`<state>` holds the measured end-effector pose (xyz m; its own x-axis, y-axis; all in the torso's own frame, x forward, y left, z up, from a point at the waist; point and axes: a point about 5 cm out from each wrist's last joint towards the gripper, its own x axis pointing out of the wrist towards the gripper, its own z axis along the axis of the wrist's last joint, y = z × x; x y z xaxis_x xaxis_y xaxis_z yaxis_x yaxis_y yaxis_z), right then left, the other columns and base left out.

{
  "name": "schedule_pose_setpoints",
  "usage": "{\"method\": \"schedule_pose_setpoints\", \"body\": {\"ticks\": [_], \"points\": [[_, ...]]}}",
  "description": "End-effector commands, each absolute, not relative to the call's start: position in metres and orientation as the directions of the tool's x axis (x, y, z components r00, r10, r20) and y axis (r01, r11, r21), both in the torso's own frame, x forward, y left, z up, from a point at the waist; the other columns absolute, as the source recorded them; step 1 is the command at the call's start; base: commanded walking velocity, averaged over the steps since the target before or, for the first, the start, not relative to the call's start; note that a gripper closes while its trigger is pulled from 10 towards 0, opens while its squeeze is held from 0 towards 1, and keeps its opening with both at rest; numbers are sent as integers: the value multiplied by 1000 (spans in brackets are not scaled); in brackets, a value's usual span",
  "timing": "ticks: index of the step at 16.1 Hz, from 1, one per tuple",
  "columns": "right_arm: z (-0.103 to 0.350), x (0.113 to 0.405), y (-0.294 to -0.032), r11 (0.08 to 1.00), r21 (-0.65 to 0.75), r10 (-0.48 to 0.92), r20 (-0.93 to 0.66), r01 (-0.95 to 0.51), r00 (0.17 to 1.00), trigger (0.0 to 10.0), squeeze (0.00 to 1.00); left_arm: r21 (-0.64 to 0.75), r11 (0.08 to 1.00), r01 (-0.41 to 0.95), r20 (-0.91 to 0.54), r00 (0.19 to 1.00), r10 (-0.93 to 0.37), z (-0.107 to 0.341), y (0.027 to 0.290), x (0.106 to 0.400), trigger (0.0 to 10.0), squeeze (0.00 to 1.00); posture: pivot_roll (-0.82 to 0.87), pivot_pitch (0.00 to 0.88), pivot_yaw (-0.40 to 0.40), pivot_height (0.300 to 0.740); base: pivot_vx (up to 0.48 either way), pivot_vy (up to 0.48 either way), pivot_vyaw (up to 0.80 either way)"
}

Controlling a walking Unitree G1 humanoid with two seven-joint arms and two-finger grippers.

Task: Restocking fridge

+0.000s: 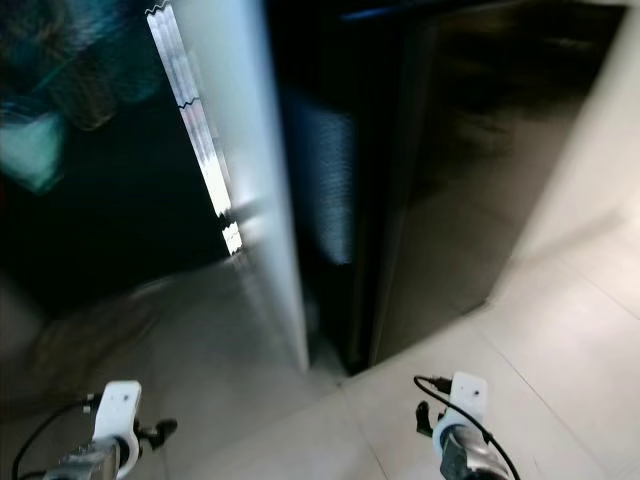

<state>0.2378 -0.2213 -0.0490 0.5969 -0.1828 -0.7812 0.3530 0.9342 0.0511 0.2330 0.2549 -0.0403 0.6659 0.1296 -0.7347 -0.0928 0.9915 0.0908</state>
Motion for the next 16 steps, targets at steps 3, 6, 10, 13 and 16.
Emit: {"method": "schedule_pose_setpoints", "body": {"ticks": [3, 6, 10, 13, 16], "points": [[-48, 242, -216, 947, 47, -164, -780, 319, 604, 10000, 0, 83, 988, -127, -748, 647, 146, -43, 257, 228, 10000, 0, 27, 0, -10, 740, 0, 0, 800], [-47, 242, -217, 954, 37, -158, -780, 297, 606, 10000, 0, 77, 989, -129, -750, 646, 143, -44, 256, 229, 10000, 0, 28, 0, -18, 740, 0, 0, 800], [-47, 243, -217, 960, 22, -158, -782, 280, 602, 10000, 0, 72, 988, -136, -749, 647, 144, -43, 255, 229, 10000, 0, 32, 0, -25, 740, 0, 0, 800], [-47, 243, -218, 964, 15, -154, -784, 266, 602, 10000, 0, 71, 988, -140, -749, 647, 145, -44, 255, 229, 10000, 0, 32, 0, -28, 740, 0, 0, 800], [-47, 242, -218, 970, 6, -145, -786, 242, 601, 10000, 0, 70, 988, -136, -752, 643, 142, -45, 254, 228, 10000, 0, 28, 0, -31, 740, 0, 0, 800]]}}
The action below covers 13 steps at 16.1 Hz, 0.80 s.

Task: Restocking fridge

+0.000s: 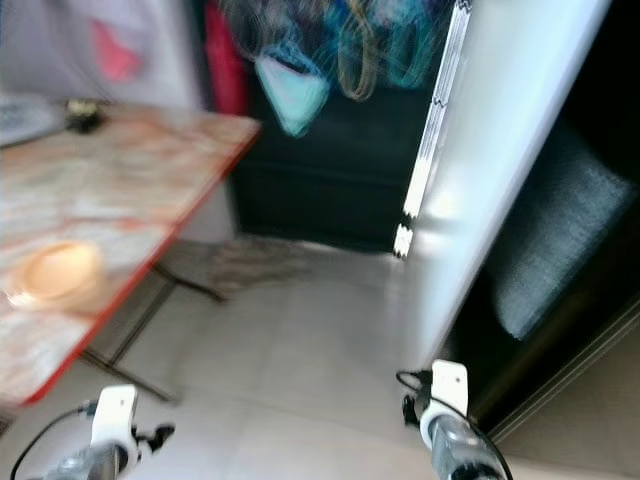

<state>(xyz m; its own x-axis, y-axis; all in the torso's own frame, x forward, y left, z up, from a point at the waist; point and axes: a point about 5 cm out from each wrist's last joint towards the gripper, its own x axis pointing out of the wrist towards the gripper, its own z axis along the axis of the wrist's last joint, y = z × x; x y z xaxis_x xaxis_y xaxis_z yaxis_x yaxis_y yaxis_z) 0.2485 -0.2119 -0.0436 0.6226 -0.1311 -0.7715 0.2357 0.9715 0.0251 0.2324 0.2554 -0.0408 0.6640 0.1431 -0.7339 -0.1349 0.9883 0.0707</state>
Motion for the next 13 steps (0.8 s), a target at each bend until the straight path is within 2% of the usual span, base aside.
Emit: {"method": "schedule_pose_setpoints", "body": {"ticks": [1, 11, 13], "points": [[-47, 242, -219, 971, 4, -144, -787, 239, 600, 10000, 0, 69, 988, -136, -753, 643, 141, -45, 254, 228, 10000, 0, 27, 0, -31, 740, 0, 0, 800], [-48, 240, -220, 978, -5, -130, -791, 207, 598, 10000, 0, 71, 988, -137, -746, 651, 144, -46, 253, 226, 10000, 0, 30, 0, -30, 740, 0, 0, 800], [-49, 239, -220, 982, -6, -120, -796, 191, 594, 10000, 0, 73, 985, -156, -720, 676, 160, -45, 253, 227, 10000, 0, 28, 0, -28, 740, 0, 0, 344]]}}
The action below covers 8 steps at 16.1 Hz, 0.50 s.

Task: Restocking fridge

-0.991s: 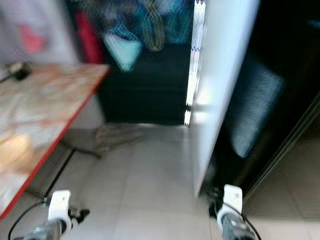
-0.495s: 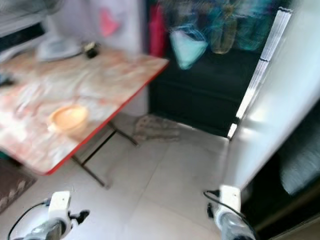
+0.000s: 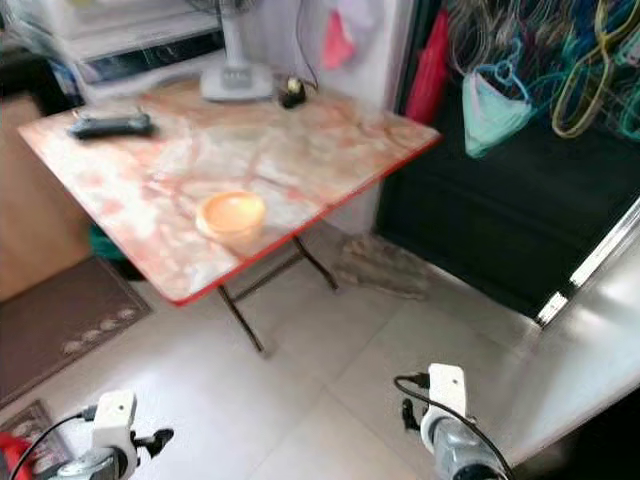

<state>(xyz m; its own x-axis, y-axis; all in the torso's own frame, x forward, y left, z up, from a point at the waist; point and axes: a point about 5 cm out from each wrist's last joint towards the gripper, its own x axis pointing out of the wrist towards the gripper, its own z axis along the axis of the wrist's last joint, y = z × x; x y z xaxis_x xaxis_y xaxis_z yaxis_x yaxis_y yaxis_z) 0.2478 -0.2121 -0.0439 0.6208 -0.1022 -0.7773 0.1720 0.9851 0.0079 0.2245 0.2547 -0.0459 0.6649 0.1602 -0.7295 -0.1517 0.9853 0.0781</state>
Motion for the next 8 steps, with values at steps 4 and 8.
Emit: {"method": "schedule_pose_setpoints", "body": {"ticks": [4, 8], "points": [[-50, 238, -218, 982, 4, -109, -799, 187, 592, 10000, 0, 106, 964, -244, -643, 722, 254, -40, 259, 229, 10000, 0, 32, 0, -11, 740, 0, 0, 0], [-50, 238, -216, 987, -6, -101, -800, 162, 591, 10000, 0, 279, 885, -372, -317, 835, 450, -8, 270, 243, 10000, 0, 36, 0, 1, 740, 0, 0, 0]]}}
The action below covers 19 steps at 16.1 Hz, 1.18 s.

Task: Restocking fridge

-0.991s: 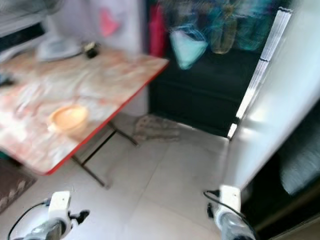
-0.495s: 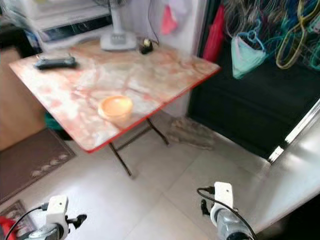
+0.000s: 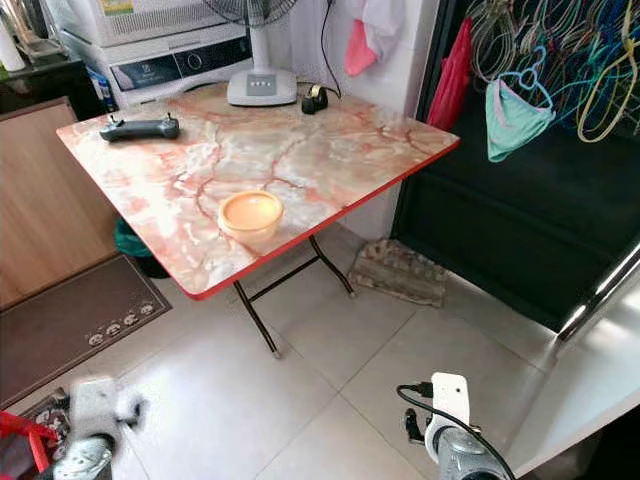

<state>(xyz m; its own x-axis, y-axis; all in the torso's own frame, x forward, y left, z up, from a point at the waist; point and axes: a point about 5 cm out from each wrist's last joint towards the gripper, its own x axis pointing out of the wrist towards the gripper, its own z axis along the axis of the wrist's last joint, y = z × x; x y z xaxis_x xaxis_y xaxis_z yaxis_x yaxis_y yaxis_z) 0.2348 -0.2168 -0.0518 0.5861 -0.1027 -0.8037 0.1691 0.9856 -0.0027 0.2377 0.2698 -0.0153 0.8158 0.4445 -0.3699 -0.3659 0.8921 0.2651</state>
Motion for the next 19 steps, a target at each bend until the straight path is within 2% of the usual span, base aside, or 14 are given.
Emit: {"method": "schedule_pose_setpoints", "body": {"ticks": [1, 2, 6, 7, 9, 11, 13, 16, 19], "points": [[-50, 238, -216, 987, -5, -102, -799, 163, 592, 10000, 0, 302, 873, -384, -236, 857, 458, 3, 271, 250, 10000, 0, 36, 0, 1, 740, 0, 0, 0], [-50, 238, -216, 987, -8, -102, -798, 159, 594, 10000, 0, 316, 870, -378, -116, 895, 431, 22, 270, 262, 10000, 0, 36, 0, 1, 740, 0, 0, 0], [-49, 239, -218, 988, -13, -104, -796, 155, 597, 10000, 0, 276, 874, -400, 110, 916, 385, 64, 266, 289, 10000, 0, 32, 0, -3, 740, 0, 0, 0], [-48, 240, -218, 988, -15, -105, -794, 153, 598, 10000, 0, 261, 900, -350, 186, 933, 309, 85, 256, 304, 10000, 0, 37, 0, -8, 740, 0, 0, 0], [-47, 241, -218, 988, -17, -106, -793, 153, 600, 10000, 0, 219, 947, -237, 250, 951, 180, 109, 234, 323, 10000, 0, 45, 0, -11, 740, 0, 0, 0], [-47, 241, -218, 988, -15, -105, -793, 153, 600, 10000, 0, 131, 986, -104, 269, 961, 66, 123, 208, 335, 10000, 0, 42, 0, -13, 740, 0, 0, 0], [-47, 242, -217, 988, -12, -104, -792, 155, 602, 10000, 0, 116, 991, -64, 254, 967, 32, 123, 197, 338, 10000, 0, 38, 0, -10, 740, 0, 0, 0], [-47, 242, -217, 987, -11, -105, -791, 158, 603, 10000, 0, 62, 997, -40, 216, 976, 26, 120, 196, 338, 10000, 0, 42, 0, -16, 740, 0, 0, 0], [-46, 243, -217, 989, -16, -102, -795, 148, 598, 10000, 0, 58, 998, -32, 209, 978, 19, 122, 200, 339, 10000, 0, 47, 0, -19, 740, 283, 0, 0]]}}
